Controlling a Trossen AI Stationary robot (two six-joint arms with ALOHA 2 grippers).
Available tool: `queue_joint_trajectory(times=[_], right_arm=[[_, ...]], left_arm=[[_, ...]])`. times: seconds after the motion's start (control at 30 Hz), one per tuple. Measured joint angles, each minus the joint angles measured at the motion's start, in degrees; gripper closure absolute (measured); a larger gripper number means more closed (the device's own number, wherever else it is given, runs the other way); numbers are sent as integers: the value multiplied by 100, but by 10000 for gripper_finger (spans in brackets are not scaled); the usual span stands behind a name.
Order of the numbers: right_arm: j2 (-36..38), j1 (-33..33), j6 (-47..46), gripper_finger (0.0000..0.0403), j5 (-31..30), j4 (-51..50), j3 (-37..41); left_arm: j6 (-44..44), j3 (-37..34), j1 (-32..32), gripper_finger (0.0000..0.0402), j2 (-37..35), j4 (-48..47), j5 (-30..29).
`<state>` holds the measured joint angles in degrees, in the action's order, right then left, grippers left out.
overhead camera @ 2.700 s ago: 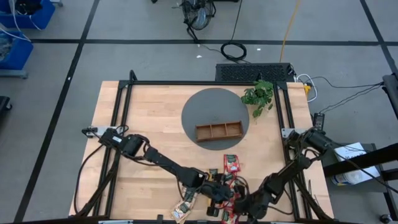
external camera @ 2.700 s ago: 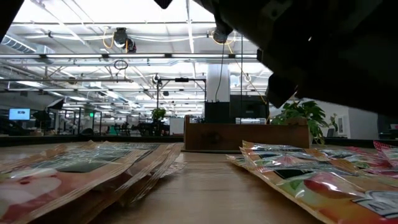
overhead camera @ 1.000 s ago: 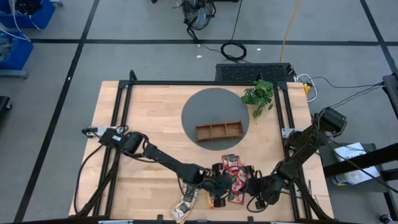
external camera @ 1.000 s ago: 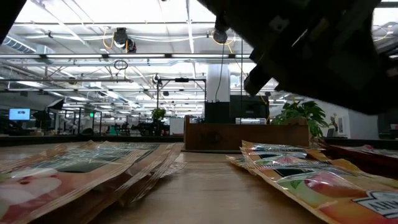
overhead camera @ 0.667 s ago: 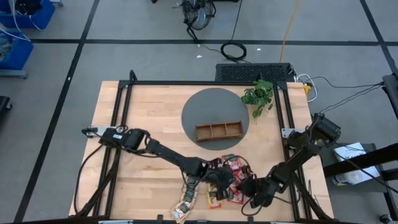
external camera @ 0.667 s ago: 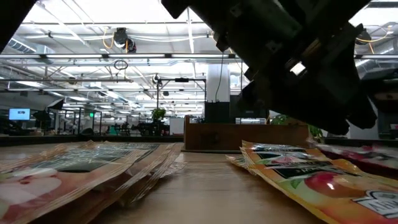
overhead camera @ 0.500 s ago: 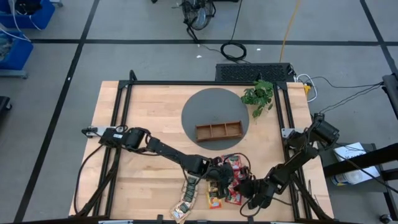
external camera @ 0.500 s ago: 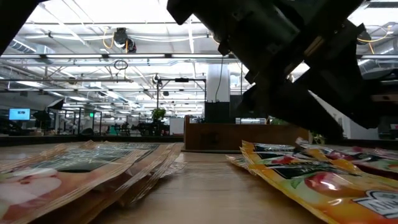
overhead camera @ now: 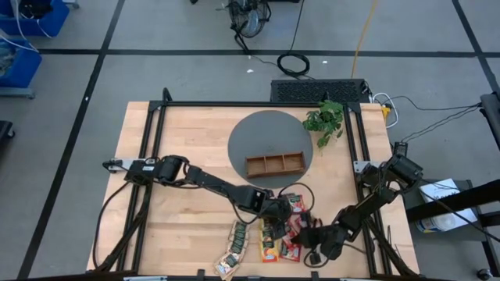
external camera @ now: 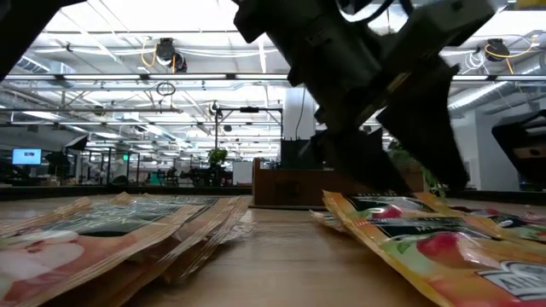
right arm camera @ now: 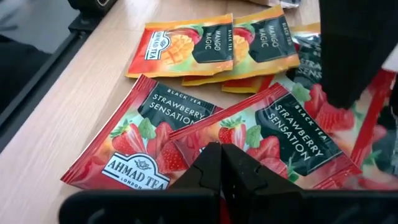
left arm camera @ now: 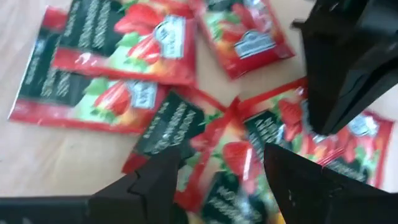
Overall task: Pick & Place Tea
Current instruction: Put the red tea bag into the right section of the wooden organizer
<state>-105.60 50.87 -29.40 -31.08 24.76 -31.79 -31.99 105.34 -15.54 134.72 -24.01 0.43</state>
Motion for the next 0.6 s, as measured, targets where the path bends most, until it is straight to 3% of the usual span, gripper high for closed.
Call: queue_joint_trajectory(times=[0.6], right_arm=[[-7,2,63,403,-69,310,157]], left_arm=[[-361,0,5,163,-448,-1044,-194]])
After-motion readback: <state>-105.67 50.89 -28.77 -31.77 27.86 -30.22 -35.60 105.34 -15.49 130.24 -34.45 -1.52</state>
